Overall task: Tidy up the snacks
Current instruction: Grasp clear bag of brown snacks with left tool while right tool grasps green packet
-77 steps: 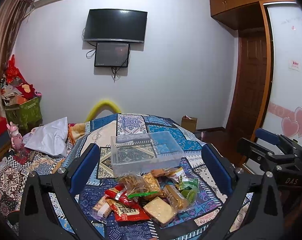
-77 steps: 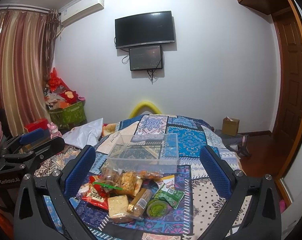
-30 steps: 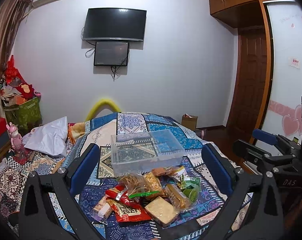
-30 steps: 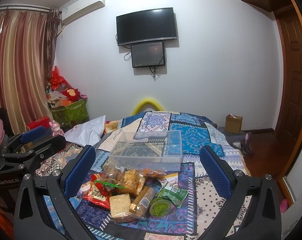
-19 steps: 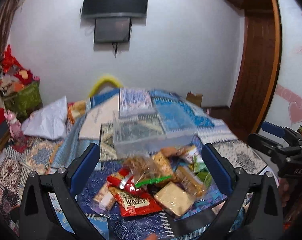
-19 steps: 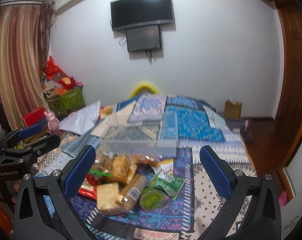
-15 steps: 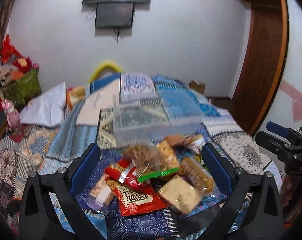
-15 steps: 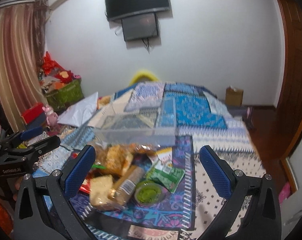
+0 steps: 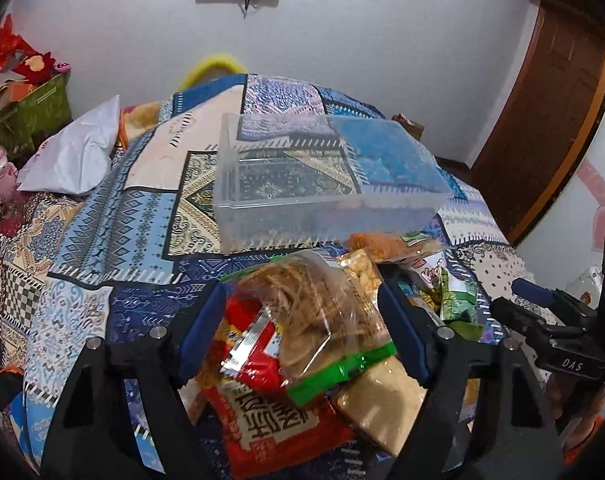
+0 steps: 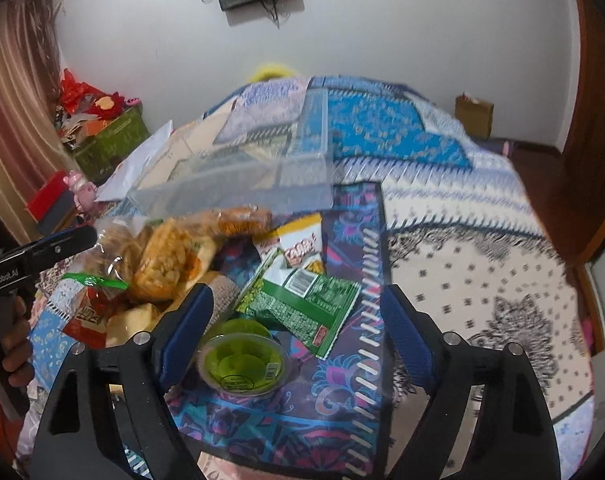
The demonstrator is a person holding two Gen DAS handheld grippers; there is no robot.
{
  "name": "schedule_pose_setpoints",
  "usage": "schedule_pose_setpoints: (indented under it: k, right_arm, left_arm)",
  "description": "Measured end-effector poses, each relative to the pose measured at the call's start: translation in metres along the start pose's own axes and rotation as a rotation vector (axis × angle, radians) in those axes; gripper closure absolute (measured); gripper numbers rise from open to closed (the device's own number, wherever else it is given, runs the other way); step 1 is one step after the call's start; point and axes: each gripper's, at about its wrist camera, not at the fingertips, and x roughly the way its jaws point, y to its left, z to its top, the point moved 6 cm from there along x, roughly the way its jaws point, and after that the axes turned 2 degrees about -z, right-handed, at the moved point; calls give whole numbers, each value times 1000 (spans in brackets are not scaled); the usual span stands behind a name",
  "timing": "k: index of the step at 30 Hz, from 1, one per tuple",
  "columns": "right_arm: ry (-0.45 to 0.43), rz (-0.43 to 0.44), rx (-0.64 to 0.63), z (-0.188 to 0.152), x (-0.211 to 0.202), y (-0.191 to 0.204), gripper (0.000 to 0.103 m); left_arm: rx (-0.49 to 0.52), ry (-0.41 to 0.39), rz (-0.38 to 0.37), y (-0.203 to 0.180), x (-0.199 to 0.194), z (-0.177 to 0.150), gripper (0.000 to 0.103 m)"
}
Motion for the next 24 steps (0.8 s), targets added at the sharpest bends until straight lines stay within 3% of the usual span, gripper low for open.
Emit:
schedule_pose_setpoints:
  k: [8, 15, 24]
  right_arm:
    - [83, -12, -66, 2, 32, 4, 20]
    - [152, -27, -53, 1, 52, -2, 19]
    - [176, -4, 4, -3, 55, -9, 18]
  left_arm:
    - [7, 48, 17, -1, 27, 0, 25]
    - [19, 32, 48, 1, 33, -1, 27]
    - [45, 8, 57, 12, 25, -8, 42]
